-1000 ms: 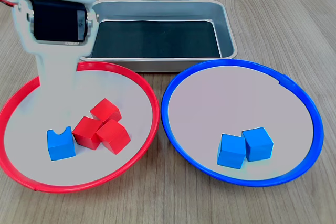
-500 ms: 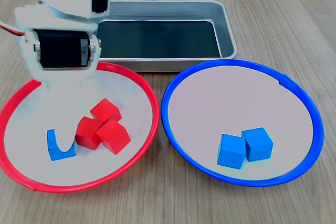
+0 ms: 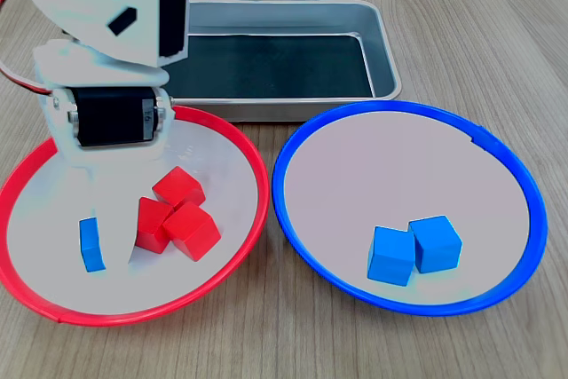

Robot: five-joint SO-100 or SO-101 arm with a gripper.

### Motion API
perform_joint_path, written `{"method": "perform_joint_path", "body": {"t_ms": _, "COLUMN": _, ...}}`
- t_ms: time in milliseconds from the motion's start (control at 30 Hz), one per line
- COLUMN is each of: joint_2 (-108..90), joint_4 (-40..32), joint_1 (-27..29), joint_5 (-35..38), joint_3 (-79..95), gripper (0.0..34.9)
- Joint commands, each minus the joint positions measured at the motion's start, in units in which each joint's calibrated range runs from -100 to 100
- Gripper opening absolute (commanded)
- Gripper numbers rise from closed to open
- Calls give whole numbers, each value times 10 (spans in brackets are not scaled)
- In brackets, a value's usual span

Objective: Relocate any blue block in the red dish to the blue dish, correcting any misplacements.

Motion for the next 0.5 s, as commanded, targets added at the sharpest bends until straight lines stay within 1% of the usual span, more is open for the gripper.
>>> {"method": "perform_joint_path", "body": {"t_ms": 0, "joint_2": -2, "joint_4": -8, "joint_1": -1, "joint_5": 3, "joint_3": -20, "gripper": 143}}
{"method": "perform_joint_path", "body": {"t_ms": 67, "joint_2": -1, "joint_4": -8, "joint_1": -1, "joint_5": 4, "joint_3": -20, "gripper": 130}}
{"method": "perform_joint_path", "body": {"t_ms": 133, "joint_2": 0, "joint_4": -9, "joint_1": 0, "joint_5": 5, "joint_3": -20, "gripper": 107}}
{"method": "perform_joint_path", "body": {"t_ms": 167, "joint_2": 1, "joint_4": -11, "joint_1": 0, "joint_5": 5, "joint_3": -20, "gripper": 90}}
{"method": "perform_joint_path", "body": {"t_ms": 200, "joint_2": 1, "joint_4": -14, "joint_1": 0, "joint_5": 3, "joint_3": -20, "gripper": 62}}
{"method": "perform_joint_path", "body": {"t_ms": 267, "joint_2": 1, "joint_4": -17, "joint_1": 1, "joint_5": -1, "joint_3": -20, "gripper": 42}}
{"method": "perform_joint_path", "body": {"t_ms": 333, "joint_2": 0, "joint_4": -20, "joint_1": 2, "joint_5": -3, "joint_3": -20, "gripper": 27}}
{"method": "perform_joint_path", "body": {"t_ms": 400, "joint_2": -4, "joint_4": -23, "joint_1": 2, "joint_5": -4, "joint_3": -17, "gripper": 4}}
{"method": "perform_joint_path", "body": {"t_ms": 467, "joint_2": -8, "joint_4": -24, "joint_1": 3, "joint_5": -8, "joint_3": -16, "gripper": 4}}
